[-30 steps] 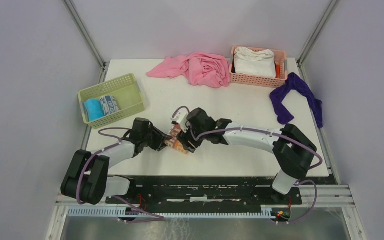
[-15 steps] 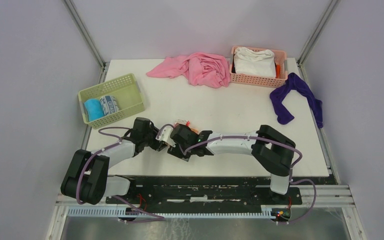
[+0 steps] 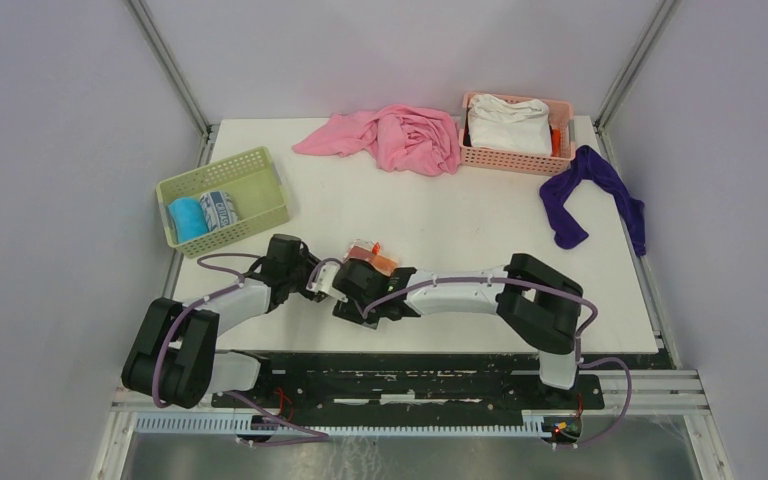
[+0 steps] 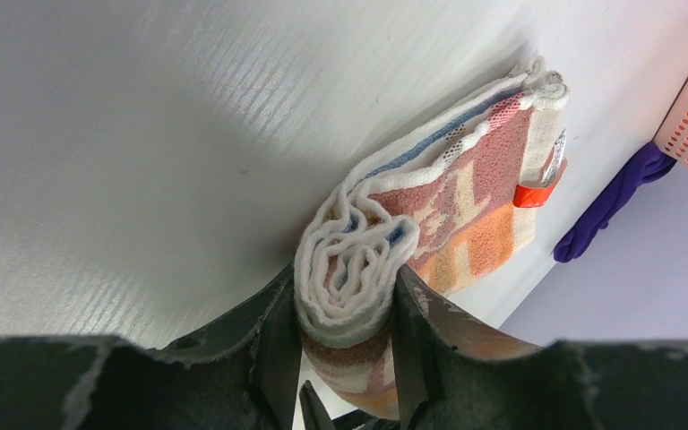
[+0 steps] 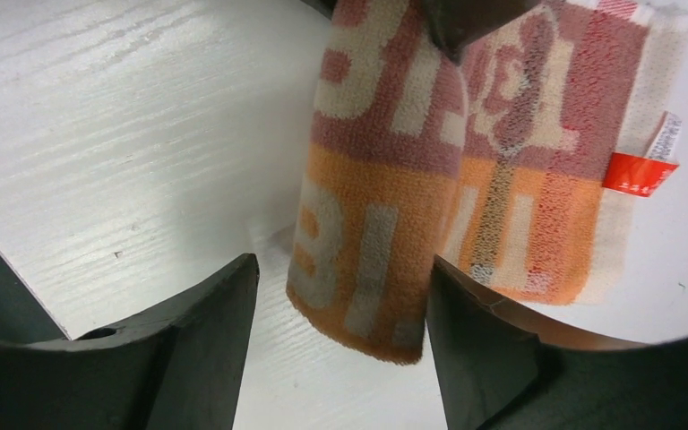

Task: Roll the towels
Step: Roll the towel at the center of the board.

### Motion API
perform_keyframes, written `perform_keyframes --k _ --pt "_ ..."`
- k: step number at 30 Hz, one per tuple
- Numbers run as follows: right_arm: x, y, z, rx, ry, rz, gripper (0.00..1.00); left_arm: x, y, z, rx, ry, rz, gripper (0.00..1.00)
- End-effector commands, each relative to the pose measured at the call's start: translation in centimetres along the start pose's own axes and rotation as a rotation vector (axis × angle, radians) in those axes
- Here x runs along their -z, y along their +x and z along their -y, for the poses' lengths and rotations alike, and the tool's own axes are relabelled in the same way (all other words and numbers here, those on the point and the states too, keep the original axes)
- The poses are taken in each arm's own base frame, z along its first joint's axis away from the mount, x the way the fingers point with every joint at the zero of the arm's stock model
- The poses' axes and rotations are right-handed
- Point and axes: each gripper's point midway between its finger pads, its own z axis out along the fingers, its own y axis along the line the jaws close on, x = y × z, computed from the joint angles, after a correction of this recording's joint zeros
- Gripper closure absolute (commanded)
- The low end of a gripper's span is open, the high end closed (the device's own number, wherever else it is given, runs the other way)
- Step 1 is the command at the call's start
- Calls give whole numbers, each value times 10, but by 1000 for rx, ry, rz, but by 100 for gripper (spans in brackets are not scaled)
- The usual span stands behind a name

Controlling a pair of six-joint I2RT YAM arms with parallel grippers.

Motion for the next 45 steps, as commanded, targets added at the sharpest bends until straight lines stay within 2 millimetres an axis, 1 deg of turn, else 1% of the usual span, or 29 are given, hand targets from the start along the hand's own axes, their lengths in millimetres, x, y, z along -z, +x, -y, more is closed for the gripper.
perform_keyframes --k 1,4,8,19,21,25,30,33,34,36,39,42,45 --pt "38 -44 20 -26 44 107 26 -2 0 -25 -36 -102 14 55" --pt "46 -49 24 -35 55 128 26 -1 0 -26 -36 -105 17 55" --pt "46 -49 20 -36 37 134 28 -1 0 -26 -33 -107 19 55" --pt "13 -28 -4 -31 -43 48 43 -1 1 -29 -30 -114 17 55" --pt "6 -23 -8 -25 -49 26 43 -2 1 -29 -26 -116 13 55" --pt "-12 -5 -15 -10 -56 -41 43 -2 2 -28 -23 -113 11 55" --pt "-24 8 -20 1 -65 -87 44 -2 2 -31 -17 -116 12 55" --pt "-29 15 -23 5 -79 -108 51 -3 5 -32 -10 -112 1 55" --pt "-28 15 -24 1 -95 -109 55 -3 6 -32 -8 -110 -2 54" --pt "-24 13 -33 -24 -187 -91 65 -2 4 -28 -12 -97 3 52" --pt "-12 4 -37 -83 -319 -45 77 4 -3 -18 -28 -58 42 40" --pt "1 -5 -43 -166 -498 -1 82 15 -11 -3 -47 4 89 30" --pt "15 -15 -45 -301 -706 58 84 30 -20 11 -66 73 141 23"
